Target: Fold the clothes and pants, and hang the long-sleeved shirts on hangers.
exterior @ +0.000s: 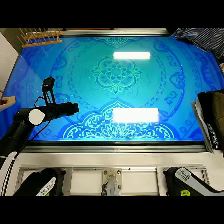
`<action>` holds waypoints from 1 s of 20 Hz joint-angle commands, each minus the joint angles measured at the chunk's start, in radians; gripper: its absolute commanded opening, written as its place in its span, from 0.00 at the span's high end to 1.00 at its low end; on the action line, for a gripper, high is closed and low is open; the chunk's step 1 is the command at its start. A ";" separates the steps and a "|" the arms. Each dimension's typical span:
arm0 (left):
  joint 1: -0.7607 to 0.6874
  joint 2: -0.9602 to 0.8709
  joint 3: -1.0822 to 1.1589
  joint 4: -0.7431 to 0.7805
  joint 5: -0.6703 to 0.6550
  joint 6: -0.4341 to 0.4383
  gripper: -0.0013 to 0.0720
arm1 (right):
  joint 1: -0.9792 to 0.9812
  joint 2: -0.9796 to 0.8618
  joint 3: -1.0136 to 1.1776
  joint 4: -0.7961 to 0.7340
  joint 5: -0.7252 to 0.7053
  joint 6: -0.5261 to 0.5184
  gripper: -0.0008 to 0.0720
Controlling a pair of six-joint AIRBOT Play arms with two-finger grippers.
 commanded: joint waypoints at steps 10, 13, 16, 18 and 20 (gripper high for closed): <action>0.001 0.000 0.000 0.000 0.000 0.000 0.95 | 0.729 0.125 -0.062 0.498 -0.118 -0.110 0.02; 0.001 0.000 0.000 0.000 0.000 0.000 0.95 | 0.872 0.105 -0.063 0.498 -0.101 -0.110 0.15; 0.001 0.000 0.000 0.000 0.000 0.000 0.95 | 0.944 0.093 -0.063 0.498 -0.093 -0.110 0.94; 0.001 0.000 0.000 0.000 0.001 0.000 0.95 | 0.955 0.090 -0.063 0.500 -0.093 -0.110 0.94; 0.001 0.000 0.000 0.000 0.001 0.000 0.95 | 0.954 0.091 -0.063 0.501 -0.093 -0.109 0.94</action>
